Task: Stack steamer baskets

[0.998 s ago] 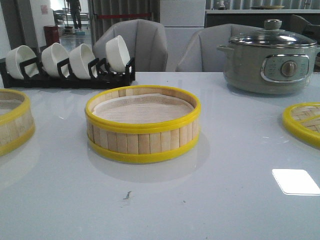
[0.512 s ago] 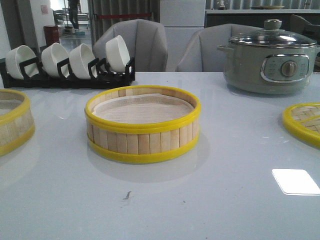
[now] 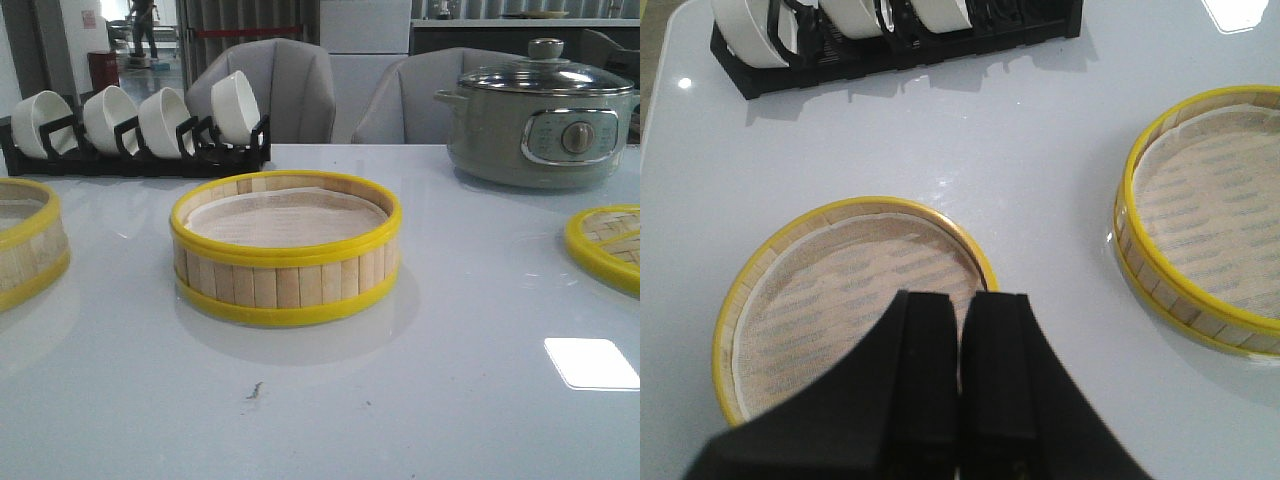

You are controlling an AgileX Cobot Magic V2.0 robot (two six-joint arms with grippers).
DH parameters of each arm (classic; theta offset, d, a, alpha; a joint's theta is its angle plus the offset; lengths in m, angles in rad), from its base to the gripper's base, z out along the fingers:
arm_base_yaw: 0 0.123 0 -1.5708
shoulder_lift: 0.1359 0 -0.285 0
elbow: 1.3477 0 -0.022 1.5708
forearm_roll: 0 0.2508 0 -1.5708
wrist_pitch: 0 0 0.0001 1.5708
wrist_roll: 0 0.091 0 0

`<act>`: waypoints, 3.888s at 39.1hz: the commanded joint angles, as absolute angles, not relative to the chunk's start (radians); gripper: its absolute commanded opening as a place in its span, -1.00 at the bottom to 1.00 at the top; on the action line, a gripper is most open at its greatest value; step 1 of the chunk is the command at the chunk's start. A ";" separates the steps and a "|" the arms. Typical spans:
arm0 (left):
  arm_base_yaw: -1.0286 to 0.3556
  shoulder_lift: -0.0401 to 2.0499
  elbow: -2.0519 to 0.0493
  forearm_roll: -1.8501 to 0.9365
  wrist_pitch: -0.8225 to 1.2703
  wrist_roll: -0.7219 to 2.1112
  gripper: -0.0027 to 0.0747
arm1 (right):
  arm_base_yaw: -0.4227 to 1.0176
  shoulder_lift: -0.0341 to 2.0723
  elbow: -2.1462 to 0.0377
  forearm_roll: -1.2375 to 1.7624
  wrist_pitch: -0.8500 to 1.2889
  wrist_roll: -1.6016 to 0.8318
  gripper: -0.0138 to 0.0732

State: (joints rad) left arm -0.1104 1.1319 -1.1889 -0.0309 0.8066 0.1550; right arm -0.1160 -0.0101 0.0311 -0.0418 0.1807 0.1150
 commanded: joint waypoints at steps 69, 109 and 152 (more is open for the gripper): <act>-0.116 1.119 -1.228 -0.095 0.833 0.157 -0.70 | -0.117 0.757 -0.786 0.135 0.276 0.153 -0.21; -0.116 1.750 -1.301 -0.263 0.594 0.166 0.17 | -0.104 0.888 -0.786 0.121 0.408 0.153 0.31; -0.205 1.802 -1.512 -0.191 0.779 0.149 -0.70 | -0.104 0.888 -0.786 0.122 0.405 0.154 0.27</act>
State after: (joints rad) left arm -0.1577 1.9051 -1.4213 -0.1823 0.7855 0.1549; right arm -0.1070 0.8943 -0.7480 0.1318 0.4863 0.1599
